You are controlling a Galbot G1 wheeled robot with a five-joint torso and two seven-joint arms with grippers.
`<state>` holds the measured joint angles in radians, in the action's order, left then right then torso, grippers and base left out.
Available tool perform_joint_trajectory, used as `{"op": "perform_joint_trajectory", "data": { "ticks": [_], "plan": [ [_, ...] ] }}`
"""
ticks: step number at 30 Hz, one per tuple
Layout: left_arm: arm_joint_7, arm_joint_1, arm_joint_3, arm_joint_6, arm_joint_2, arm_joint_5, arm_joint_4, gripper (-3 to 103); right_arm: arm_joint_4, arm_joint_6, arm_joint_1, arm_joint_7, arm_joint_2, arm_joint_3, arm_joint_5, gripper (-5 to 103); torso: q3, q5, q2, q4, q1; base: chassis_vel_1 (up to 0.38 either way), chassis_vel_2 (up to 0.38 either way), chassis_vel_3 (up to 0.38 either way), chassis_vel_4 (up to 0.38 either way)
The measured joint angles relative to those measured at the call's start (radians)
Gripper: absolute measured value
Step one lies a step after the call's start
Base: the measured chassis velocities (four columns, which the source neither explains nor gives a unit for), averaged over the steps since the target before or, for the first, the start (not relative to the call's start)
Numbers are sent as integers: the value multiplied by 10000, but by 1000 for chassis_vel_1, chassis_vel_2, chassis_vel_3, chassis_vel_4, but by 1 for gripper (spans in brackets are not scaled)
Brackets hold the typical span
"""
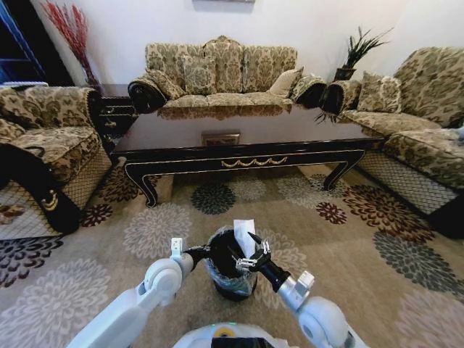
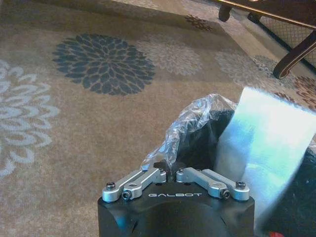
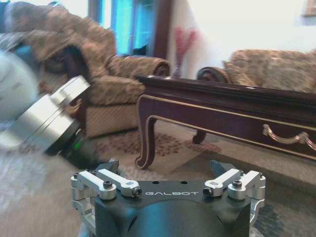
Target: Move to the front of the table and pick up the trash from the floor, then place it into the trash bin.
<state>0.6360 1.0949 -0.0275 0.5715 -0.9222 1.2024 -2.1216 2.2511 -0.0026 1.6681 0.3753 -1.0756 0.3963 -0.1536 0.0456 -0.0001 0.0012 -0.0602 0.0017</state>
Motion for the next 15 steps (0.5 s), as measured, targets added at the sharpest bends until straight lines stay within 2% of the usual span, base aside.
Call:
{"op": "perform_joint_trajectory", "data": {
  "ticks": [2,5,7,15],
  "plan": [
    [-1,7,27,-1,-1,-1,5,4,3,109,106,63,1,5,-23,100,0,2,0,0,0,0,0,0,0],
    [-7,45,158,-67,11,-29,49,4,27,172,151,-89,-121,-31,-882,100,-1,1,0,0,0,0,0,0,0],
    [-8,71,229,-107,49,-45,63,4,23,198,82,-164,-135,-2,-998,100,0,0,0,0,0,0,0,0,0],
    [20,402,1319,-414,558,-17,45,4,-321,342,-259,-1141,-76,487,-2225,100,0,1,0,3,0,0,0,0,0]
  ]
}}
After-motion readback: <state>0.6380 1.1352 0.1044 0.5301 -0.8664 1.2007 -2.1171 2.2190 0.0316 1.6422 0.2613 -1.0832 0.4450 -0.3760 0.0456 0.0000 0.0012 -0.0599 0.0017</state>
